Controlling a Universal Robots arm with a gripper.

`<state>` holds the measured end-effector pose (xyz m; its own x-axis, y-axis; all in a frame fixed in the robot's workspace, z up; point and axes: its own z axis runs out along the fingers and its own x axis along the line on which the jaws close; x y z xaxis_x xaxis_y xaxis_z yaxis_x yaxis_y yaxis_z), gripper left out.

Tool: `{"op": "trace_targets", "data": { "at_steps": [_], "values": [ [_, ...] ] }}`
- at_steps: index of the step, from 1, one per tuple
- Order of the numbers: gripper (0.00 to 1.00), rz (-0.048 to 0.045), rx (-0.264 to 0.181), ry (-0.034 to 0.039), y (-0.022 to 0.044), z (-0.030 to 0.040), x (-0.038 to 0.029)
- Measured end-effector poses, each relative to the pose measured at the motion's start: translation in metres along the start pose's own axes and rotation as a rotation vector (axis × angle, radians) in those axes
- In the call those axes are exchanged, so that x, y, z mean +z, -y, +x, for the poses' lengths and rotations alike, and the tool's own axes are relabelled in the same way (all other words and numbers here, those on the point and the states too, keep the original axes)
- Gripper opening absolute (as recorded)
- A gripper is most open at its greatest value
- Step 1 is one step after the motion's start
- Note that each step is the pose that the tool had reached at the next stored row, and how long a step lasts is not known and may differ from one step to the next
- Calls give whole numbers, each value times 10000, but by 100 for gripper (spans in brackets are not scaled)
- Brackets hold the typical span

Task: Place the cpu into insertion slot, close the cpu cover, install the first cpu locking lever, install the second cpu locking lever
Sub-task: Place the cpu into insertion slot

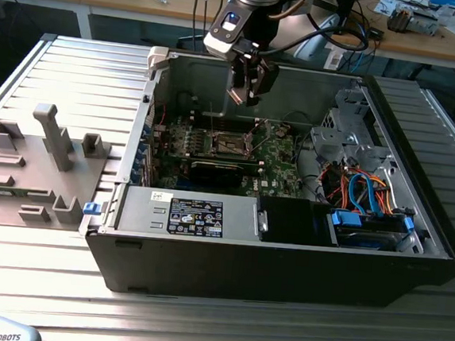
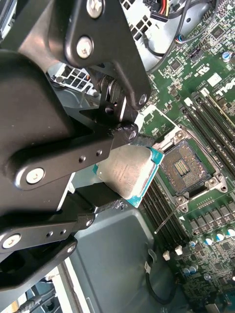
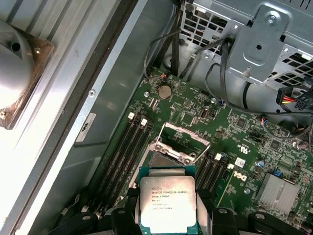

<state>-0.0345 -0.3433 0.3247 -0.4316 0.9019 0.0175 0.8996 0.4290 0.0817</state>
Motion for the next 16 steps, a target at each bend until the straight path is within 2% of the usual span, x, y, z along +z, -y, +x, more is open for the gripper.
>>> {"op": "trace_targets", "data": {
  "at_steps": [8,12,16],
  "values": [
    [54,-2,87,8,0,0,0],
    [54,-5,313,26,0,0,1],
    [54,-6,360,30,0,0,1]
  ]
}}
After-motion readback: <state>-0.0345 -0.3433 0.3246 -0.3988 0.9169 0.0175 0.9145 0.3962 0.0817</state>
